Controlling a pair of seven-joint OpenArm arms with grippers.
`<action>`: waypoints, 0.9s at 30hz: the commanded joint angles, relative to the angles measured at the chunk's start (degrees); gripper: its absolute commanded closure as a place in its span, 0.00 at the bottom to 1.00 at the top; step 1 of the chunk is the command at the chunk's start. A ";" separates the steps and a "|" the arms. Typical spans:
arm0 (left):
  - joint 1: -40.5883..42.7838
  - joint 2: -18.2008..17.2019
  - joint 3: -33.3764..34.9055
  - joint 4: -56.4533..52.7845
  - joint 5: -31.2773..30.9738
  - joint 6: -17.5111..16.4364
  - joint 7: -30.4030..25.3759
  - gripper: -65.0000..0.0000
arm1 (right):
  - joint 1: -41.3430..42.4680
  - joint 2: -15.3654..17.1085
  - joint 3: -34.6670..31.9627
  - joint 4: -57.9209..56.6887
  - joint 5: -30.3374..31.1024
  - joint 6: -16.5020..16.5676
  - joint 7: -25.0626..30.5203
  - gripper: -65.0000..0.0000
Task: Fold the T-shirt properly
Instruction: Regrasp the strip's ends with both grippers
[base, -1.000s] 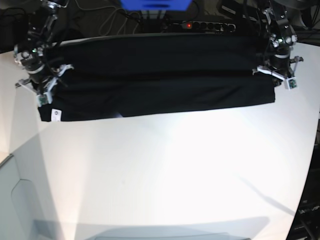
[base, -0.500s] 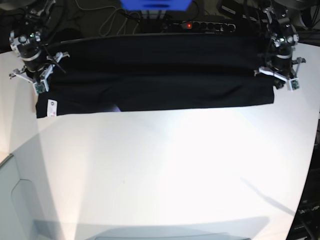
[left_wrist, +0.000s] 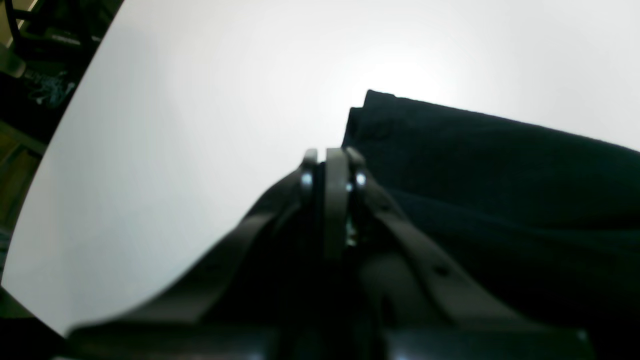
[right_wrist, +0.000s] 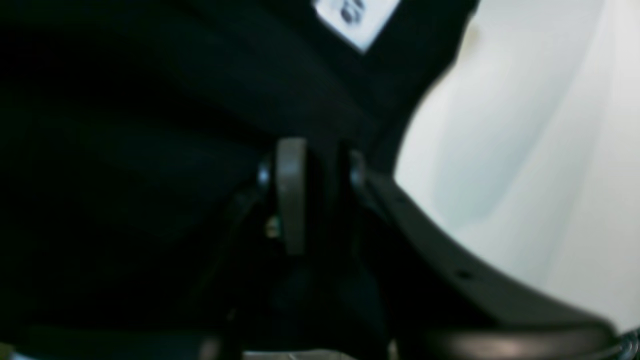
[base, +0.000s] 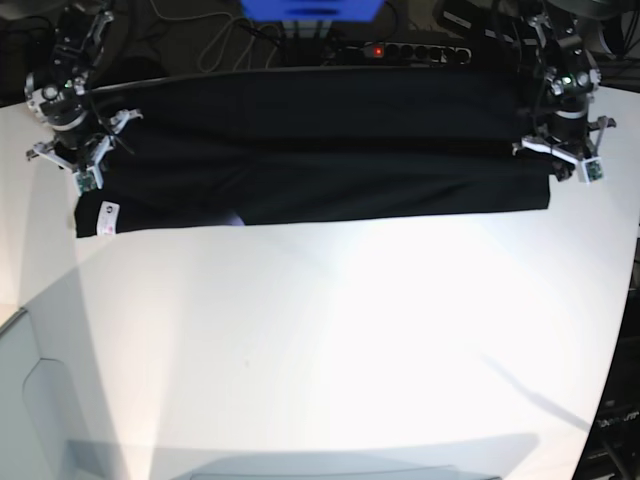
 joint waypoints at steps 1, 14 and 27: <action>-0.02 -0.54 -0.34 0.82 0.29 0.57 -1.33 1.00 | 0.34 0.62 0.24 1.12 0.73 0.60 1.33 0.71; -0.02 -0.36 -0.25 0.73 0.46 0.57 -0.98 1.00 | 5.53 -4.48 -3.02 4.46 0.90 0.60 1.33 0.57; 0.24 -0.36 -0.34 -3.13 -0.06 0.57 -0.89 1.00 | 3.15 -3.16 -4.42 -1.07 0.73 0.60 1.51 0.57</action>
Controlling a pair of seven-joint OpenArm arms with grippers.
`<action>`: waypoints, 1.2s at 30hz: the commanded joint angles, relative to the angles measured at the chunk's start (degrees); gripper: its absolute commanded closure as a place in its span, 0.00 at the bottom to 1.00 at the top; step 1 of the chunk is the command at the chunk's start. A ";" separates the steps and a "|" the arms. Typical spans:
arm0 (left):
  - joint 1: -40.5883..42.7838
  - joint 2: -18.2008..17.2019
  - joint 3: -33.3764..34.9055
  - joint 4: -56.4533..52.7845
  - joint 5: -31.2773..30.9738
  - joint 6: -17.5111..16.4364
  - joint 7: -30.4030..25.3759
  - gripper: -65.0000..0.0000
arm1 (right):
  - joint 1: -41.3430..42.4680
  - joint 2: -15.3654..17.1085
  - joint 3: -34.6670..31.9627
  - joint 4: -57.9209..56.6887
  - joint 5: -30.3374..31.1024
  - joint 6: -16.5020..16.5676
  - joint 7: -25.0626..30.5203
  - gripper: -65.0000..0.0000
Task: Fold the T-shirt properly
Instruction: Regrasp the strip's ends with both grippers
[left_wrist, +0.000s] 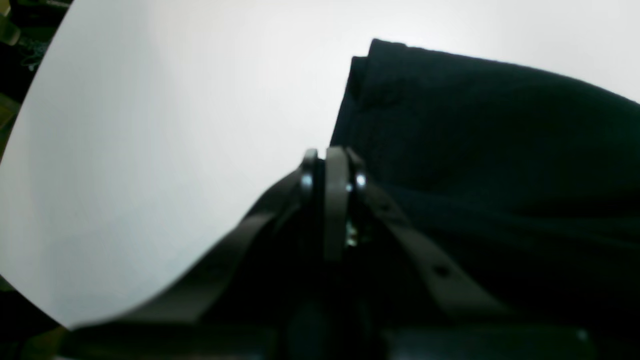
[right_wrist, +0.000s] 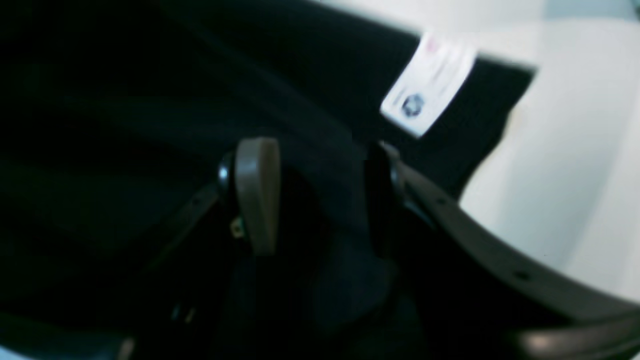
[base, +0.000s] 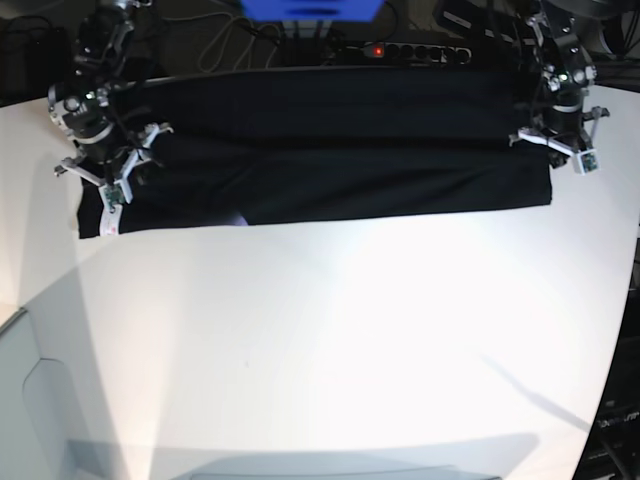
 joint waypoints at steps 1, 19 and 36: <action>0.51 -0.76 -0.34 0.98 0.00 0.55 -1.11 1.00 | 0.16 0.75 0.19 -0.80 0.47 0.60 1.03 0.57; 8.33 0.91 -0.60 6.78 -3.07 0.55 -1.20 0.39 | 2.71 1.37 -0.25 -7.22 0.47 0.60 1.12 0.57; 6.22 0.39 -0.34 -4.39 -9.32 0.55 -1.46 0.38 | 2.88 1.54 -3.06 -7.22 0.47 0.60 1.12 0.57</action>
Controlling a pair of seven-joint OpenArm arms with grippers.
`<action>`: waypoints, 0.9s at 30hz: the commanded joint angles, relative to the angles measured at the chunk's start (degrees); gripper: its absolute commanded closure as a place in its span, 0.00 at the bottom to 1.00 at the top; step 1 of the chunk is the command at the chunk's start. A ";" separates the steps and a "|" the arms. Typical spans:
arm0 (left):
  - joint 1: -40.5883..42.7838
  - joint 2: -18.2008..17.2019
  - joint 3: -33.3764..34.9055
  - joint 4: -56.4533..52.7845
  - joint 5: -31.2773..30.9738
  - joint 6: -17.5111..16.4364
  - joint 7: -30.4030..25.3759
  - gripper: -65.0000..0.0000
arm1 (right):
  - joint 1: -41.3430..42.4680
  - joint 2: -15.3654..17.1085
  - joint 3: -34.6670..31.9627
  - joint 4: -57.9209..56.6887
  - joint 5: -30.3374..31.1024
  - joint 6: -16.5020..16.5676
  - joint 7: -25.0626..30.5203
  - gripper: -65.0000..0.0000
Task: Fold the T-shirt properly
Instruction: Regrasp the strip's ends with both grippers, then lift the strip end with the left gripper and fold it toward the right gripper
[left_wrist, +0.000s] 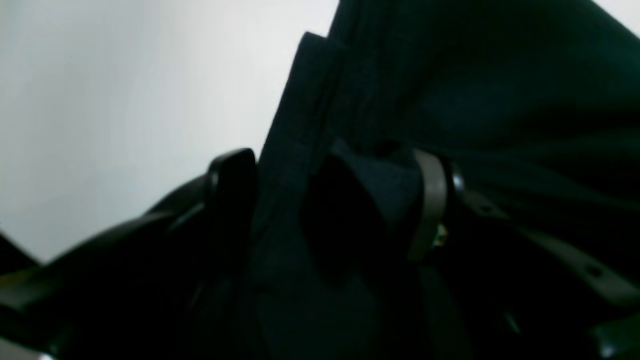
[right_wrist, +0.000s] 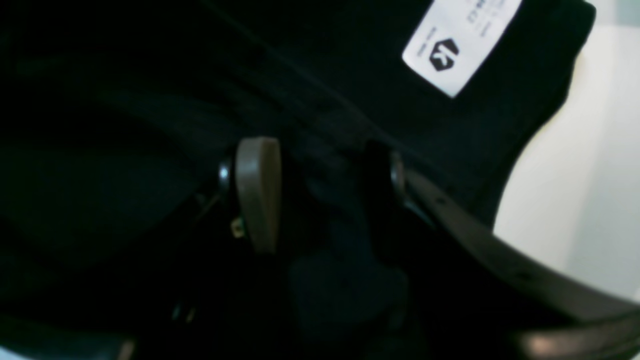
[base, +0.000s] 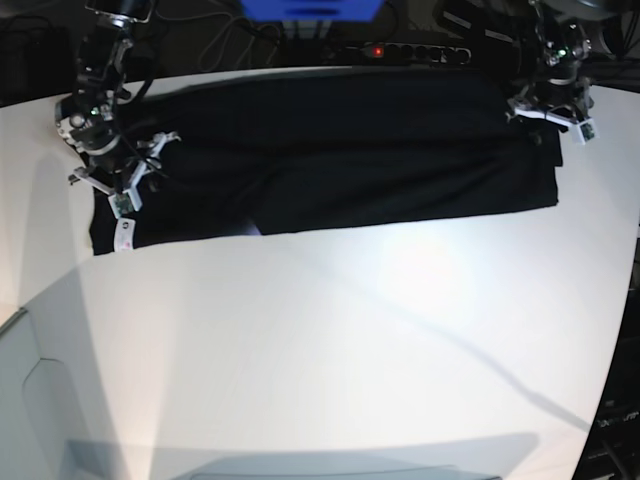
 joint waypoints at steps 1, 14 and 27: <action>0.60 -0.55 -0.01 -0.87 0.89 0.20 2.19 0.38 | -0.09 0.19 -0.16 0.17 -0.56 0.78 -1.46 0.57; -3.00 -0.11 -0.01 -2.28 0.80 0.20 2.63 1.00 | 2.55 3.27 0.37 -5.54 -0.65 0.78 -1.46 0.57; -3.00 4.90 1.75 17.85 2.47 0.28 2.71 1.00 | 4.13 4.23 0.37 -6.95 -0.65 0.78 -1.46 0.57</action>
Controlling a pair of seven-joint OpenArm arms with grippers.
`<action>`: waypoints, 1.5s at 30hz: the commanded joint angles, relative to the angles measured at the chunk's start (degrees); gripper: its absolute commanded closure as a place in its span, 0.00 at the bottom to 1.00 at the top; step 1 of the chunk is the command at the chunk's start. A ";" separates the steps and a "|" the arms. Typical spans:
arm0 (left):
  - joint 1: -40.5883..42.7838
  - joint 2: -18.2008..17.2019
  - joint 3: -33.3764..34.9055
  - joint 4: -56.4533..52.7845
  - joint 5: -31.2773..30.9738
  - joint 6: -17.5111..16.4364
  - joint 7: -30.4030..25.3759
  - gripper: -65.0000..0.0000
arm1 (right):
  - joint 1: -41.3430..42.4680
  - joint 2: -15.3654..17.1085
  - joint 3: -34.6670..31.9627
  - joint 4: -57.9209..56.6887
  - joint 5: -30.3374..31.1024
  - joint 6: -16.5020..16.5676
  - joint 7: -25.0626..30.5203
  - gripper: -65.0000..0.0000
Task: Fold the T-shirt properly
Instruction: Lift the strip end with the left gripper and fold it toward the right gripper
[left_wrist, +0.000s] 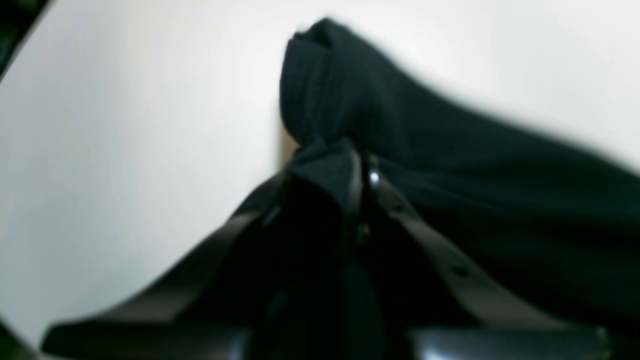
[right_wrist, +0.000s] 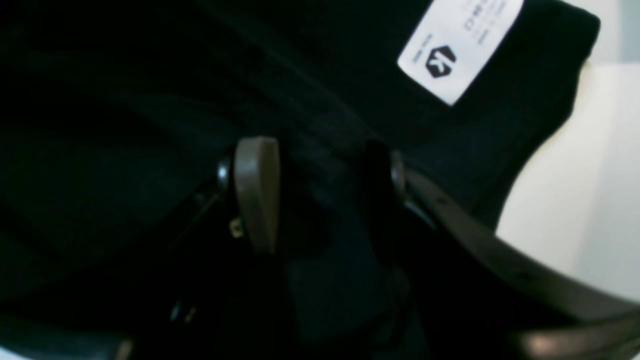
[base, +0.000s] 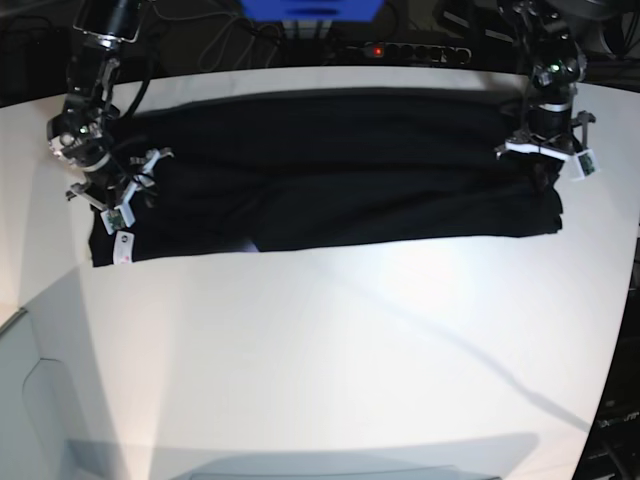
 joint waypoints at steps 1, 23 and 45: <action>0.17 0.27 2.20 2.37 1.21 -0.37 -0.94 1.00 | -0.26 0.74 0.22 -0.22 -3.58 0.32 -3.60 0.57; -8.62 6.24 53.98 -5.63 34.71 0.16 -1.46 1.00 | 1.23 0.65 -0.05 0.13 -3.58 0.32 -4.04 0.57; -16.80 10.55 62.42 -14.51 34.27 0.16 -0.94 0.90 | 1.23 0.65 -0.13 0.13 -3.58 0.32 -4.04 0.57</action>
